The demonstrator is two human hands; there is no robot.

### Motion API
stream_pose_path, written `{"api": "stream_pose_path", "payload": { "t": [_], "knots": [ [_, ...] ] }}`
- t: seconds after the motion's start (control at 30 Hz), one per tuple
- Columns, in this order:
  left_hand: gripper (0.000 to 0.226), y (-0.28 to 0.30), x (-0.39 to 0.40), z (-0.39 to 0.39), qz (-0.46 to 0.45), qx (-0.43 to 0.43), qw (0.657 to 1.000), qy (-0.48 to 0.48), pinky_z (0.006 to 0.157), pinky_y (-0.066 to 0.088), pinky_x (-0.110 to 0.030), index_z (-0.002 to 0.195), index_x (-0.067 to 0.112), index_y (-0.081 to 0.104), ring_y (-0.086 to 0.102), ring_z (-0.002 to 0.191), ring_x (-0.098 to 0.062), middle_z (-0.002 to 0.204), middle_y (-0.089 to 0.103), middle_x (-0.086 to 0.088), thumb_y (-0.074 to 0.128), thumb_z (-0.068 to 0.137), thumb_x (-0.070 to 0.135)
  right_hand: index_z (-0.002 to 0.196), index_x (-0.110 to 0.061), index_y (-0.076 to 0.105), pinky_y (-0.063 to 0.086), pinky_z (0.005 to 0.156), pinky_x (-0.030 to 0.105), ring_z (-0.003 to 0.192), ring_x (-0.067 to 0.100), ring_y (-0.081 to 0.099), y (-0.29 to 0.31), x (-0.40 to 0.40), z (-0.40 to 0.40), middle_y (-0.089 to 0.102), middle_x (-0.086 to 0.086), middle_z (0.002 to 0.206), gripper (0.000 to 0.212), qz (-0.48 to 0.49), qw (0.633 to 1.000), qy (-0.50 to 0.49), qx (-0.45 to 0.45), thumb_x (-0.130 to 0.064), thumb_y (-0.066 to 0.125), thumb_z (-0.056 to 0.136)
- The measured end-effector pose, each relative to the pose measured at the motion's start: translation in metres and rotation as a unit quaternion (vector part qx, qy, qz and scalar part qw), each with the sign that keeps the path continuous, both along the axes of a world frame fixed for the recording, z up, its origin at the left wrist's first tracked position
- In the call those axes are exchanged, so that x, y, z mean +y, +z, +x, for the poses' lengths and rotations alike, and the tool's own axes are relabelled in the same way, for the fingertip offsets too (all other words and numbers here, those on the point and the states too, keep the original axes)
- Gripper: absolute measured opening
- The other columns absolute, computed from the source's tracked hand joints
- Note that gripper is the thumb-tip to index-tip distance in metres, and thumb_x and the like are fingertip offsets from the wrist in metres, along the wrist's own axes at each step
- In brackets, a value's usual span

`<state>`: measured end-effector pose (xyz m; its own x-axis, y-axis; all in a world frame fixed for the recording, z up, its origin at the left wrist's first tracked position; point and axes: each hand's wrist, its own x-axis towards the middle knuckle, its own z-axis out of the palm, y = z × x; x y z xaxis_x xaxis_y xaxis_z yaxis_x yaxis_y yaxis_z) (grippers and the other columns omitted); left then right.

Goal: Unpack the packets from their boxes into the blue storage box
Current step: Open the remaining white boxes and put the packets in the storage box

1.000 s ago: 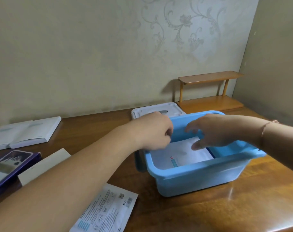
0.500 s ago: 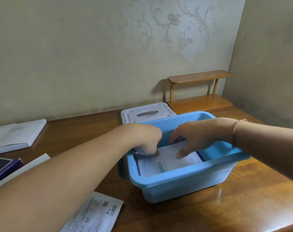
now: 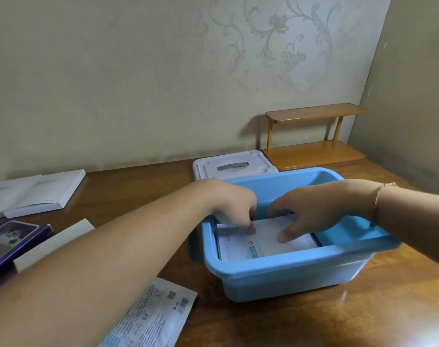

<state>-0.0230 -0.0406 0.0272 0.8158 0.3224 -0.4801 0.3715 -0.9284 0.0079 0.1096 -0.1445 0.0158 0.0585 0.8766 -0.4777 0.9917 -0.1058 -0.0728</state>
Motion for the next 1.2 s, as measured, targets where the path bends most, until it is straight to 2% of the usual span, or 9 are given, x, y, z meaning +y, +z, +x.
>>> {"api": "stream_pose_path", "payload": {
  "t": [0.1,0.2,0.27,0.33,0.43,0.63,0.8,1.0,1.2],
  "knots": [
    [0.028,0.004,-0.002,-0.005,0.024,-0.1,0.995,-0.013,0.086,0.051,-0.032,0.118,0.021,0.069,0.061,0.093,-0.016,0.108,0.069,0.002,0.056,0.097,0.034,0.139,-0.038,0.043,0.043,0.103,0.031,0.114,0.009,0.054,0.013,-0.006,-0.001,0.056,-0.013,0.132,0.056,0.01,0.999,-0.001,-0.038,-0.06,0.054,0.089],
    [0.023,0.021,-0.002,-0.036,-0.03,-0.342,0.939,0.002,0.083,0.047,-0.022,0.117,0.022,0.07,0.064,0.096,-0.013,0.106,0.071,0.004,0.059,0.096,0.023,0.133,-0.051,0.043,0.047,0.095,0.025,0.102,-0.004,0.058,0.041,-0.035,-0.011,0.061,-0.023,0.124,0.061,0.183,0.982,-0.044,-0.018,-0.071,0.054,0.077],
    [0.018,0.025,-0.002,-0.079,-0.087,-0.502,0.861,0.018,0.08,0.051,-0.019,0.11,0.022,0.072,0.066,0.088,-0.004,0.095,0.073,0.011,0.062,0.095,0.018,0.114,-0.054,0.054,0.056,0.082,0.029,0.086,-0.004,0.063,0.048,-0.057,-0.03,0.068,-0.025,0.101,0.043,0.432,0.9,-0.011,0.049,-0.075,0.052,0.077],
    [0.013,0.012,-0.004,-0.132,-0.056,-0.592,0.804,0.02,0.075,0.05,-0.012,0.101,0.02,0.072,0.066,0.085,-0.001,0.088,0.07,0.015,0.062,0.093,0.017,0.091,-0.051,0.062,0.051,0.07,0.02,0.07,-0.005,0.06,0.04,-0.073,-0.063,0.065,-0.029,0.079,0.014,0.521,0.838,0.032,0.159,-0.063,0.056,0.086],
    [0.012,-0.031,-0.01,-0.205,0.024,-0.571,0.82,0.028,0.077,0.05,-0.011,0.1,0.019,0.071,0.064,0.089,0.0,0.095,0.068,0.015,0.062,0.092,0.019,0.08,-0.041,0.066,0.043,0.058,0.017,0.059,-0.005,0.053,0.004,-0.083,-0.14,0.053,-0.023,0.063,0.03,0.435,0.881,0.132,0.133,-0.037,0.045,0.101],
    [0.029,-0.098,-0.006,-0.276,0.102,-0.389,0.915,0.029,0.106,0.043,-0.031,0.113,0.029,0.07,0.052,0.115,0.003,0.116,0.065,0.017,0.069,0.087,0.016,0.095,-0.016,0.071,0.05,0.051,0.033,0.086,0.026,0.068,-0.078,-0.055,-0.188,0.07,0.004,0.096,0.024,0.468,0.805,0.358,-0.072,-0.014,0.048,0.099],
    [0.03,-0.116,-0.01,-0.297,0.044,-0.461,0.876,0.133,0.104,0.044,-0.02,0.115,0.033,0.067,0.048,0.121,0.006,0.118,0.06,0.026,0.06,0.093,0.013,0.088,-0.014,0.069,0.052,0.058,0.037,0.096,0.032,0.067,-0.089,-0.032,-0.184,0.069,0.008,0.102,0.021,0.449,0.803,0.383,-0.087,-0.012,0.05,0.098],
    [0.046,-0.117,-0.025,-0.293,0.041,-0.449,0.888,0.088,0.114,0.03,-0.024,0.119,0.039,0.063,0.046,0.123,0.01,0.124,0.059,0.029,0.052,0.086,0.069,0.09,-0.012,0.073,0.058,0.068,0.034,0.097,0.021,0.069,-0.083,-0.045,-0.184,0.072,0.005,0.099,0.011,0.486,0.812,0.323,0.014,-0.014,0.062,0.091],
    [0.021,-0.106,-0.029,-0.274,-0.01,-0.602,0.791,0.111,0.079,0.058,-0.024,0.102,0.031,0.075,0.066,0.101,0.0,0.106,0.072,0.02,0.071,0.082,0.026,0.086,-0.016,0.076,0.055,0.061,0.022,0.077,0.003,0.066,-0.055,-0.065,-0.182,0.073,-0.008,0.091,0.012,0.618,0.763,0.154,0.108,-0.021,0.065,0.087]
  ]
}}
